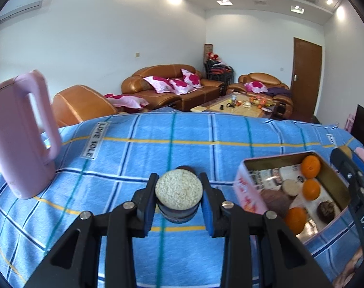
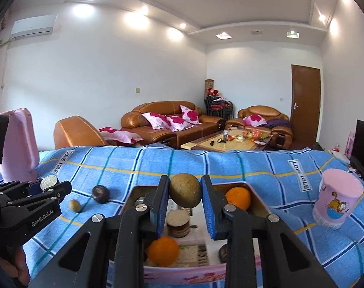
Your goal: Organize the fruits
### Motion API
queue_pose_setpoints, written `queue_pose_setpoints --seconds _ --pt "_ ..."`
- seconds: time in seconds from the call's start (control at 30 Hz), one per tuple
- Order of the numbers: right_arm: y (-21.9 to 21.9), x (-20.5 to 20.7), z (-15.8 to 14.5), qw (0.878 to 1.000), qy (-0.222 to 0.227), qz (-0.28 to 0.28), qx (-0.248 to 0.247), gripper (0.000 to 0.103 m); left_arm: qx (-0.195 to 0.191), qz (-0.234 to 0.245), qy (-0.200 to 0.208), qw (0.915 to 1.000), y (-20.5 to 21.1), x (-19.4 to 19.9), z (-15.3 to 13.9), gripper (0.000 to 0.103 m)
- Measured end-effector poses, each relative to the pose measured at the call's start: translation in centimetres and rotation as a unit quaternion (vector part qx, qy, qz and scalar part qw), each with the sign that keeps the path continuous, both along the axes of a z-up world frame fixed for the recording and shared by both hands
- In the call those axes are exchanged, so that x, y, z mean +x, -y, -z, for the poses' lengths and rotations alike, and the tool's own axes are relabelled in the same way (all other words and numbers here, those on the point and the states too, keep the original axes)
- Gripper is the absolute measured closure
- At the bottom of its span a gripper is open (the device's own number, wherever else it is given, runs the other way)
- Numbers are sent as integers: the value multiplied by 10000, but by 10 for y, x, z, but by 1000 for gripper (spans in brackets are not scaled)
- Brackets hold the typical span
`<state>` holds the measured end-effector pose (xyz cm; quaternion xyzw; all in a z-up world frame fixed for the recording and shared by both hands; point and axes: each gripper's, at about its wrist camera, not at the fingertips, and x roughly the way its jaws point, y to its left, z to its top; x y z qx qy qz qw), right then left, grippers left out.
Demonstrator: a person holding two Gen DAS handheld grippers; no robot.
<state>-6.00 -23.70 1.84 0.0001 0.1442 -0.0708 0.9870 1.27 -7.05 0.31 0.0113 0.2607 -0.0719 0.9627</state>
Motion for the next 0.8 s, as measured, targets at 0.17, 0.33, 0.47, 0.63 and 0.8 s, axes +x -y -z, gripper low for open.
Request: queue_pose_setpoints --seconds 0.17,0.33,0.47,0.63,0.8 --pt "19 -1 -8 9995 163 248 117 74 -90 203 59 9997 19 5 -7 68" --pt "45 -1 -14 9974 262 523 418 74 -147 364 99 9992 37 9 -13 68" --pt "67 -3 -18 9941 343 794 651 74 -224 500 81 9985 51 14 -15 68" --pt "81 1 -20 9910 346 1060 747 74 -267 757 45 9968 77 16 -15 68" --pt "84 15 -14 9916 37 1030 783 74 -240 1013 -149 9945 104 16 -7 68"
